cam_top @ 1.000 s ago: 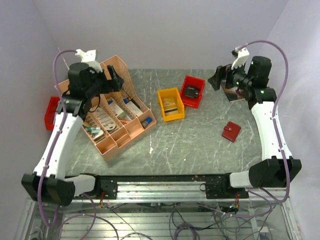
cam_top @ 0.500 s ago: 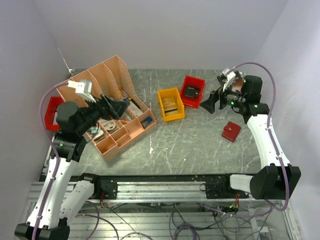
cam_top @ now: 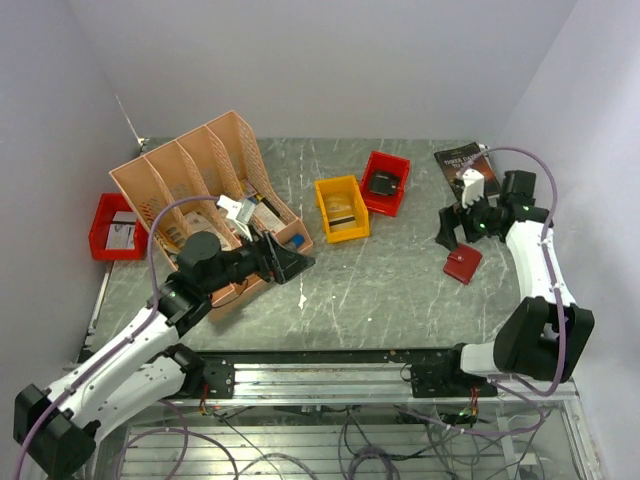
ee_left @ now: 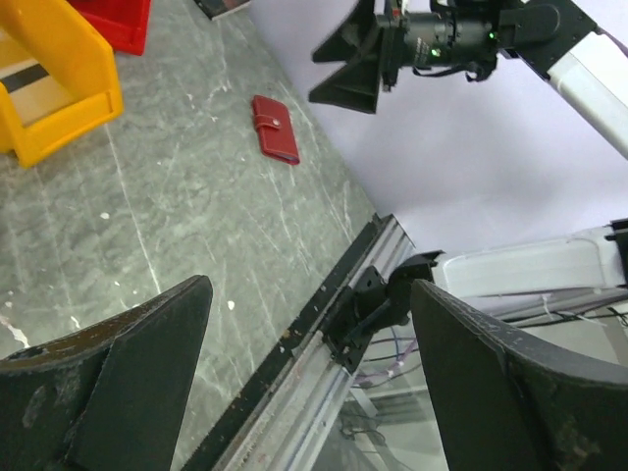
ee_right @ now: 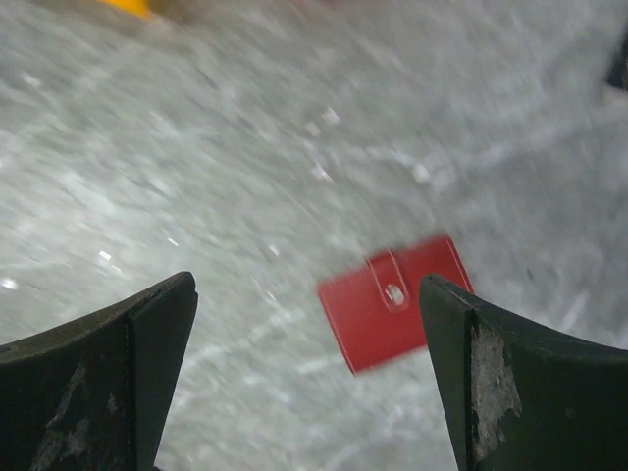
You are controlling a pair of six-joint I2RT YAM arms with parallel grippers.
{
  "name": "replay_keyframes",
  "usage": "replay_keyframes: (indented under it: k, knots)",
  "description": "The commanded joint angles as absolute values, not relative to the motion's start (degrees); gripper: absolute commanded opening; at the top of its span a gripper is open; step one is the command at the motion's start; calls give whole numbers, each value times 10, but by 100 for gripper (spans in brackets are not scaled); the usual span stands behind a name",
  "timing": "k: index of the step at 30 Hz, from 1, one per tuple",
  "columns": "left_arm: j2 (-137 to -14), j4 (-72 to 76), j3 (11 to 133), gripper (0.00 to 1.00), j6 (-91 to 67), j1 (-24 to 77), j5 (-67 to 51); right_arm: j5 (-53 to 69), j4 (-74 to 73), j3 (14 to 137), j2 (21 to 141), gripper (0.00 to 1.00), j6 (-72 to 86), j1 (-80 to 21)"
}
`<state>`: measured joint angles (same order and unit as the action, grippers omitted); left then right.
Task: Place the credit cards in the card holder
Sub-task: Open the card holder at the center of the board.
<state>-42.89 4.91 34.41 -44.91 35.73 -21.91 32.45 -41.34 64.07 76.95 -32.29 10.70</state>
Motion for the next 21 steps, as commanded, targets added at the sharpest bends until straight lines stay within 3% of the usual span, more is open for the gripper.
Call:
replay_keyframes:
  k: [1, 4, 13, 21]
  knots:
    - [-468, 122, 352, 94, -410, 368, -183, 275, -499, 633, 799, 94, -448, 186]
    - [-479, 105, 361, 94, -354, 368, -165, 248, -504, 619, 816, 90, -501, 201]
    - [-479, 78, 360, 94, -310, 368, -138, 194, -476, 662, 920, 60, -549, 164]
    - [-454, 69, 344, 94, -335, 368, -130, 127, -421, 673, 980, 56, -581, 127]
